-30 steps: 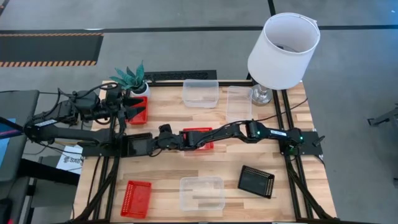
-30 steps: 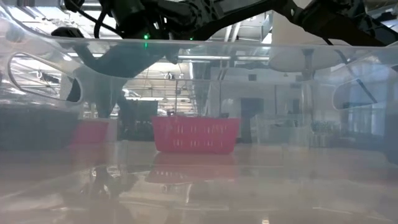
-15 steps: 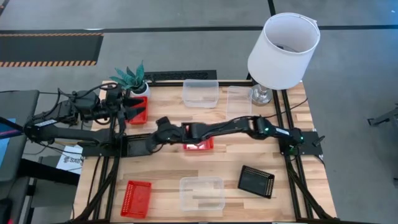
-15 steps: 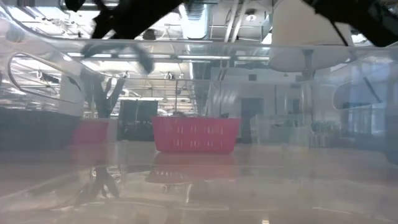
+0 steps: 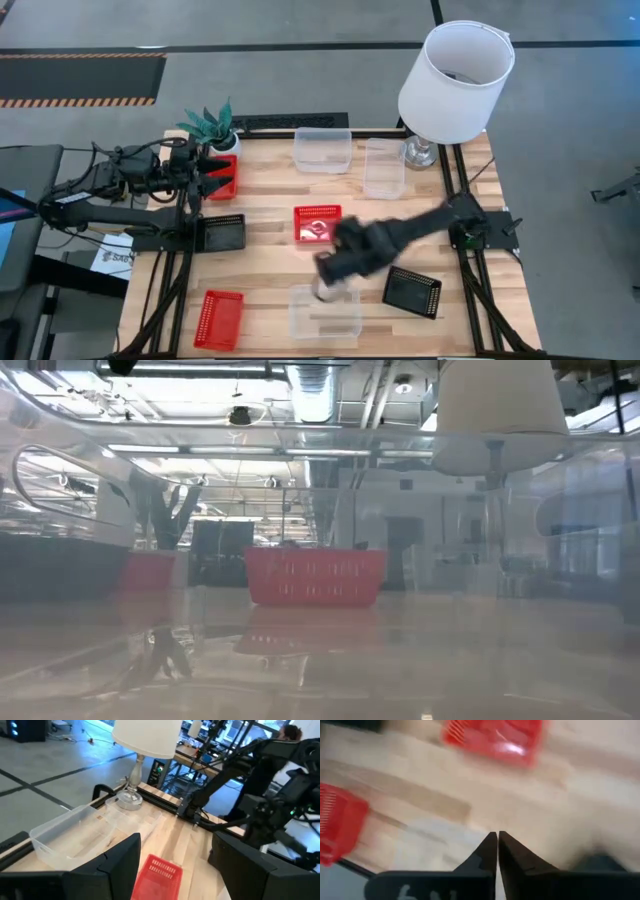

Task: Stack baskets by color
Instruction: Stack the right black bin on the left black bin

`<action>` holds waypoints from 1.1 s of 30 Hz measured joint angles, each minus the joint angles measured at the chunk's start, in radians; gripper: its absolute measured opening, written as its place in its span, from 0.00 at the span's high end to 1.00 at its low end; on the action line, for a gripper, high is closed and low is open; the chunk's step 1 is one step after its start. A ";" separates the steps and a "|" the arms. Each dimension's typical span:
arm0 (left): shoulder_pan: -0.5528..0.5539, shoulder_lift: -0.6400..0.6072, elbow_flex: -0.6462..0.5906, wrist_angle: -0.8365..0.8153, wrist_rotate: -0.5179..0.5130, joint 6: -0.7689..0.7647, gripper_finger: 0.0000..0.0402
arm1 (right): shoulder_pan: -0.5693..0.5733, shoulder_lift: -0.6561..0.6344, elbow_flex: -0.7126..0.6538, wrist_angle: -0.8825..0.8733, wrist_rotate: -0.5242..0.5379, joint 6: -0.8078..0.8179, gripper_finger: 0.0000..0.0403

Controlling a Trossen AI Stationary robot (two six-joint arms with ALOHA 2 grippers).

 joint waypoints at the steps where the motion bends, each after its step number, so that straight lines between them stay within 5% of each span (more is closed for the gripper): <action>1: 0.000 0.001 0.000 0.000 0.012 0.000 0.42 | 0.029 -0.016 -0.032 0.010 -0.011 0.037 0.88; 12: 0.000 0.026 0.000 0.001 0.020 -0.006 0.42 | 0.290 -0.202 -0.515 0.136 -0.219 0.559 0.64; 21: 0.000 0.078 0.000 0.007 0.008 -0.035 0.42 | 0.357 -0.341 -0.820 0.231 -0.431 0.631 0.37; 33: 0.000 0.141 0.000 0.007 0.000 -0.105 0.42 | 0.385 -0.496 -1.236 0.555 -0.455 0.640 0.35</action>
